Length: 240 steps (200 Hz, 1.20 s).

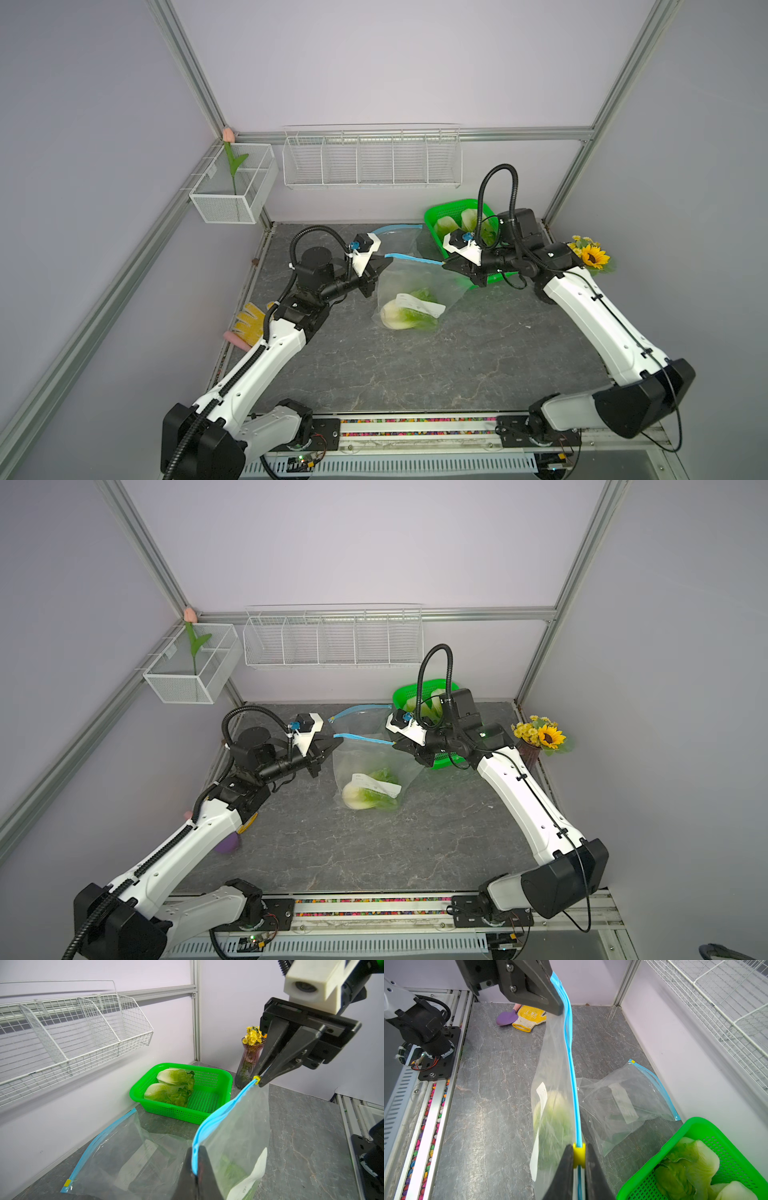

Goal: Open the zip-top bag and take out the chinese cabbages
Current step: Unzip the zipper on the zipper food storage bag.

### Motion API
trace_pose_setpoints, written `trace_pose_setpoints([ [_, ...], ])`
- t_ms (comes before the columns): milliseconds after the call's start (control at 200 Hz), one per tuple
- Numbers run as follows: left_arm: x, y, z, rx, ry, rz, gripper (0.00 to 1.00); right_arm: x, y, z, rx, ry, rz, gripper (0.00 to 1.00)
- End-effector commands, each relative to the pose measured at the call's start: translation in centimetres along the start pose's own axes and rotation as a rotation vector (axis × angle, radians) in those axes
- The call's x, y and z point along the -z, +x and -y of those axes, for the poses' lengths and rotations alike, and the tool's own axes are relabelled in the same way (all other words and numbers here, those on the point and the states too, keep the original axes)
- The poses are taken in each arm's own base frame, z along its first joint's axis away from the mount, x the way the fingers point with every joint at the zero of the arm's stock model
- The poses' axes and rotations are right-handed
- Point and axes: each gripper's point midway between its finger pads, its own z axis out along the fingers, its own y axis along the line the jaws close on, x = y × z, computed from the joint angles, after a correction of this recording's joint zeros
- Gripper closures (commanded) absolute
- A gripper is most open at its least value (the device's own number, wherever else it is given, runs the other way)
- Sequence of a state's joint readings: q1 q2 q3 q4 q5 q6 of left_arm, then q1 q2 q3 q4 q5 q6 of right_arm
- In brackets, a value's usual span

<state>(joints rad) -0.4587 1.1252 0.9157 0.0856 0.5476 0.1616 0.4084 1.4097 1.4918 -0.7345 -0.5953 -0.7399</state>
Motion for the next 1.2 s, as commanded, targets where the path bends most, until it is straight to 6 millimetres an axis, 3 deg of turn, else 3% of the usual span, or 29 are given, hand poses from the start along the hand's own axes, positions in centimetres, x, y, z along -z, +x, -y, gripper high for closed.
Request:
trace_pose_setpoints([
  [0,1.0,-0.1,-2.2,0.005,-0.121,0.000,1.00,1.4,0.7,0.1,-0.015,0.038,-0.015,0.87],
  [480,2.7,-0.7,-4.7,0.016,-0.267,0.025,1.00,3.7,2.7,1.2,-0.055,0.125,-0.043,0.87],
  [1085,2.6,-0.7,-4.8,0.016,-0.261,0.023,1.00,4.5,4.4,1.1,-0.072,0.135,-0.093,0.86],
  [1195,2.4,-0.4,-4.6,0.017,-0.241,0.016,1.00,4.6,3.9,1.1,-0.071,0.133,-0.076,0.80],
])
